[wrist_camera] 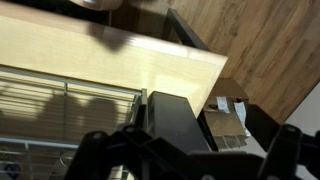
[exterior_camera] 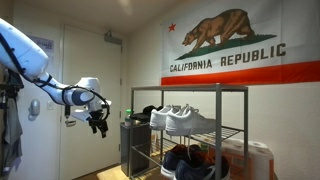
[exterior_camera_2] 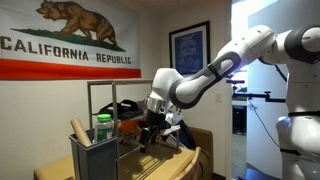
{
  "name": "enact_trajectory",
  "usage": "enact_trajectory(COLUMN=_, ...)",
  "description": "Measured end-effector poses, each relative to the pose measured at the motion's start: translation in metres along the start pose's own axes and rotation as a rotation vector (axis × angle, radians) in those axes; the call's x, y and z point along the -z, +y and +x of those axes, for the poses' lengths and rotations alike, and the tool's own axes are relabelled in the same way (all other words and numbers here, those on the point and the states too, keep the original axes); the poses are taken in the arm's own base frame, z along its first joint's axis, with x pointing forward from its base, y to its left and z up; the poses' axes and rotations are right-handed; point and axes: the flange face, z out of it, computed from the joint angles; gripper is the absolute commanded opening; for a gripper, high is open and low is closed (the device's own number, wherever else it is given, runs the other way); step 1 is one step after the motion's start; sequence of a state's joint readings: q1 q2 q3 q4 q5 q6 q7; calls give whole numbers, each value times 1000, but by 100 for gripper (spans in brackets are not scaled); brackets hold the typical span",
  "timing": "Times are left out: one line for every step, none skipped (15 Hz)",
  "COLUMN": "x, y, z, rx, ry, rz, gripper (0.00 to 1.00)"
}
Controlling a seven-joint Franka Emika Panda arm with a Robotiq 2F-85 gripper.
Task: Remove the green bottle from the grey bin and place it on top of the shoe rack
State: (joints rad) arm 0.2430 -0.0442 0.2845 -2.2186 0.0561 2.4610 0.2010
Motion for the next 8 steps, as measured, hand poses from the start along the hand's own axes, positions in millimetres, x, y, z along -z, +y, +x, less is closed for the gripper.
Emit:
enact_trajectory(x=1, y=-9, z=7, rx=19, ry=4, rz=5, gripper=100)
enact_trajectory(x=2, y=-17, z=15, rx=35, ry=10, rz=10, gripper=100)
enact_trajectory(x=4, y=-25, z=22, rx=53, ry=19, rz=12, gripper=100)
enact_trajectory(x=6, y=-32, z=30, rx=71, ry=29, rz=13, gripper=100)
enact_trajectory(x=8, y=-39, z=37, rx=87, ry=41, rz=13, gripper=100)
enact_trajectory(x=11, y=-44, z=45, rx=102, ry=57, rz=9, gripper=100)
enact_trajectory(x=15, y=-49, z=53, rx=109, ry=74, rz=2, gripper=100)
enact_trajectory(x=18, y=-53, z=61, rx=115, ry=93, rz=-7, gripper=100)
